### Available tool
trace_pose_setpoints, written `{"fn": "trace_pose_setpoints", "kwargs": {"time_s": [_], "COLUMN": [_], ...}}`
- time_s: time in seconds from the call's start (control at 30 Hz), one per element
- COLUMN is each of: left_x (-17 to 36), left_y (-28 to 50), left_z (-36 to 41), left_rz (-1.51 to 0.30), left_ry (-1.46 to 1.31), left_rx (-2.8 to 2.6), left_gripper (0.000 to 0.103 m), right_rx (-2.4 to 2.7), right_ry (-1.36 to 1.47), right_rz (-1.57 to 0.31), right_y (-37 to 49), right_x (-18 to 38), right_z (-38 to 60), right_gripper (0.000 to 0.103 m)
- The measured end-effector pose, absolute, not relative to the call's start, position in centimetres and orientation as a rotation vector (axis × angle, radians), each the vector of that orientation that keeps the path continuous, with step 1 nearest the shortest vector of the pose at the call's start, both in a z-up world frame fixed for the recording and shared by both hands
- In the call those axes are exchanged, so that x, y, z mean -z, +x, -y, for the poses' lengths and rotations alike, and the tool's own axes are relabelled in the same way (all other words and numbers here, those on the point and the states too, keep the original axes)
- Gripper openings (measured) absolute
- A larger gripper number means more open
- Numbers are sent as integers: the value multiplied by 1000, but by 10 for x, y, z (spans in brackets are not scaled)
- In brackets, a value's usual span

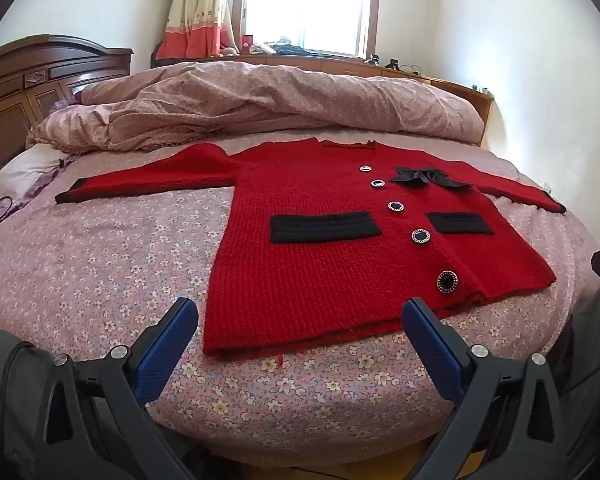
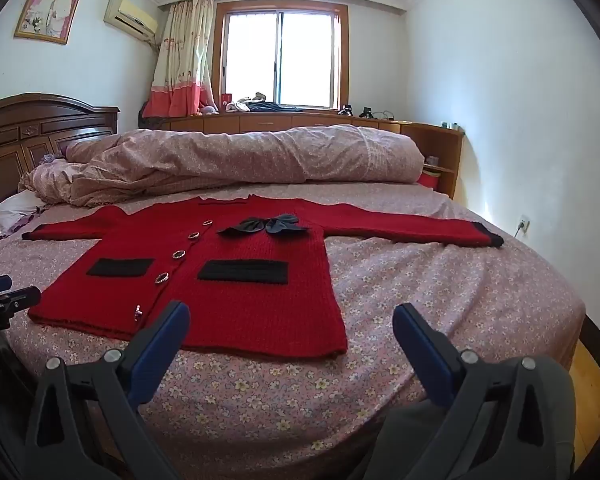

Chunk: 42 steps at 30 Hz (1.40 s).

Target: Fold small clothes

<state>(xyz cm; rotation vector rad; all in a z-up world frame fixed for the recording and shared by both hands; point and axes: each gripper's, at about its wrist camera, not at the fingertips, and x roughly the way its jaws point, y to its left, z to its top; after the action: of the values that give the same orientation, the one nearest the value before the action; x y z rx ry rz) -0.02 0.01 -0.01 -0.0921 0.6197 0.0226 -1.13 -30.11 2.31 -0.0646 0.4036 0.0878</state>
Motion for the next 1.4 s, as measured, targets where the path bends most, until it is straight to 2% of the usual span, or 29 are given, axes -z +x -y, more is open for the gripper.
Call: {"fn": "trace_pose_setpoints", "kwargs": {"time_s": [1.4], "left_x": [-2], "left_y": [0], "left_z": [-1], "left_rz": [-627], "left_ry": [-104], "left_rx": [-25], "left_gripper": [99], "right_rx": [-103], "right_ry": [-55], "right_rz": [-431], "right_y": [-9], "right_x": [-19], "right_z": [299], "right_gripper": [103]}}
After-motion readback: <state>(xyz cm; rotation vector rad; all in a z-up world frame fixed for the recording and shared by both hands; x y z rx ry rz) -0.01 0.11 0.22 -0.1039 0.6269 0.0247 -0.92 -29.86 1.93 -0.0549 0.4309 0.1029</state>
